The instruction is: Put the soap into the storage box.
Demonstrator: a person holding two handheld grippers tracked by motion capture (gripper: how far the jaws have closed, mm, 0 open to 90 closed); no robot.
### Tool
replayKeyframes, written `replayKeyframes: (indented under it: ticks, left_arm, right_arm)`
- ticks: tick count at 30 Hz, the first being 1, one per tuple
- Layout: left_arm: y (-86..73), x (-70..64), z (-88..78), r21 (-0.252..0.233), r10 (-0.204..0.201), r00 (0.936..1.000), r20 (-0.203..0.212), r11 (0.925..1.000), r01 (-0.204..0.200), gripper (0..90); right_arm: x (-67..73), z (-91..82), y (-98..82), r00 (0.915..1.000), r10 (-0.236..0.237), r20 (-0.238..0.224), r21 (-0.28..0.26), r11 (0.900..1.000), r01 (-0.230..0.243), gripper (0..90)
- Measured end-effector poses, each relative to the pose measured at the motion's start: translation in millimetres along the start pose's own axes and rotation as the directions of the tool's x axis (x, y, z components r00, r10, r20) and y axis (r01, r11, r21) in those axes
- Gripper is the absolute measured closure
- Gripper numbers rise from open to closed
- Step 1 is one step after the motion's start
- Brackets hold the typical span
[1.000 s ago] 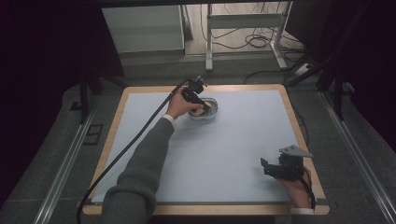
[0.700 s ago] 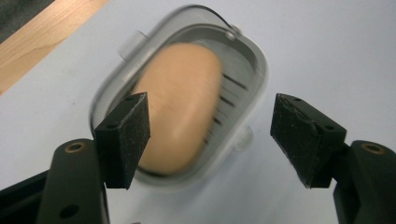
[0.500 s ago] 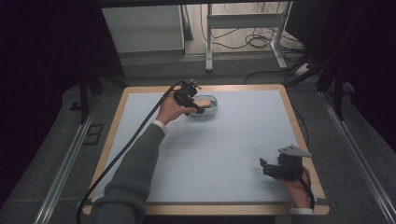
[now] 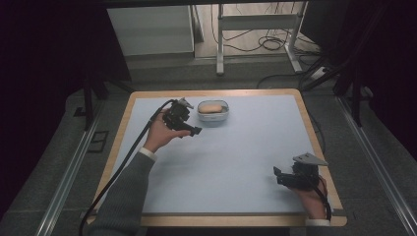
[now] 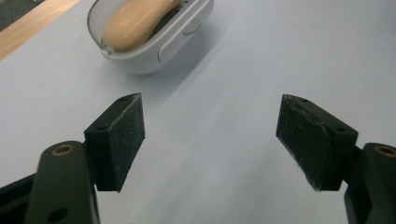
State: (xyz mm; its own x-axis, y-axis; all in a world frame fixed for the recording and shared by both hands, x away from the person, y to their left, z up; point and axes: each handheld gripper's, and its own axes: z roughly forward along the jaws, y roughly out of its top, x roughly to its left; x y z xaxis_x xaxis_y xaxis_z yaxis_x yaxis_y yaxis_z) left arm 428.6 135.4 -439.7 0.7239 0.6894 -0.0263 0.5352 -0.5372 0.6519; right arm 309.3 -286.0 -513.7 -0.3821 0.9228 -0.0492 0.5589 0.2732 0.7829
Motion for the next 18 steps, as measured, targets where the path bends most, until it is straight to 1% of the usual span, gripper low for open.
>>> replayKeyframes:
  ticks: [3, 4, 5, 7, 9, 12, 14, 15, 16, 18]
  left_arm:
    - [-19.0, -5.9, -8.4, -0.003, -0.005, 1.0, 0.001, 1.0, 0.005, 24.6]
    - [-25.4, -8.1, -10.8, -0.01, -0.013, 0.9999, -0.002, 0.9999, 0.013, 24.7]
    - [-30.1, -8.8, -13.2, -0.011, -0.012, 0.9999, -0.003, 0.9999, 0.012, 24.7]
    - [-46.5, -12.9, -20.2, -0.038, -0.034, 0.9994, 0.0, 0.9987, 0.034, 25.3]
    - [-58.5, -15.7, -23.9, -0.045, -0.043, 0.9991, -0.001, 0.998, 0.043, 25.3]
    - [-80.5, -18.9, -28.5, -0.061, -0.082, 0.9966, 0.008, 0.9947, 0.082, 25.3]
    - [-94.1, -20.3, -29.4, -0.077, -0.11, 0.9935, 0.028, 0.9907, 0.112, 25.3]
    - [-102.0, -21.2, -30.7, -0.083, -0.127, 0.9916, 0.026, 0.9883, 0.128, 25.3]
    - [-108.0, -21.6, -31.7, -0.086, -0.136, 0.9906, 0.018, 0.9869, 0.137, 25.3]
    - [-117.7, -21.7, -32.9, -0.086, -0.149, 0.9888, 0.015, 0.9851, 0.149, 25.3]
  right_arm:
    - [0.8, -0.5, 0.4, 1.0, -0.003, -0.007, -0.001, 1.0, 0.003, 8.5]
    - [1.3, -0.8, 0.7, 1.0, -0.004, -0.008, -0.002, 1.0, 0.004, 8.5]
    - [1.9, -1.1, 1.1, 1.0, -0.005, -0.005, -0.003, 1.0, 0.005, 8.5]
    - [2.4, -1.9, 1.8, 1.0, -0.008, -0.005, -0.007, 1.0, 0.008, 8.6]
    - [3.0, -2.6, 2.2, 0.9999, -0.008, -0.006, -0.011, 1.0, 0.008, 8.6]
    - [4.3, -2.6, 2.6, 1.0, -0.008, -0.005, -0.009, 1.0, 0.008, 8.6]
    - [5.7, -2.0, 2.8, 0.9999, -0.012, -0.009, -0.008, 1.0, 0.012, 8.6]
    - [7.0, -1.7, 3.1, 0.9998, -0.015, -0.012, -0.009, 1.0, 0.014, 8.5]
    - [9.3, -1.5, 3.8, 0.9996, -0.02, -0.018, -0.009, 1.0, 0.019, 8.6]
    - [12.2, -1.3, 4.9, 0.9994, -0.027, -0.021, -0.012, 1.0, 0.026, 8.6]
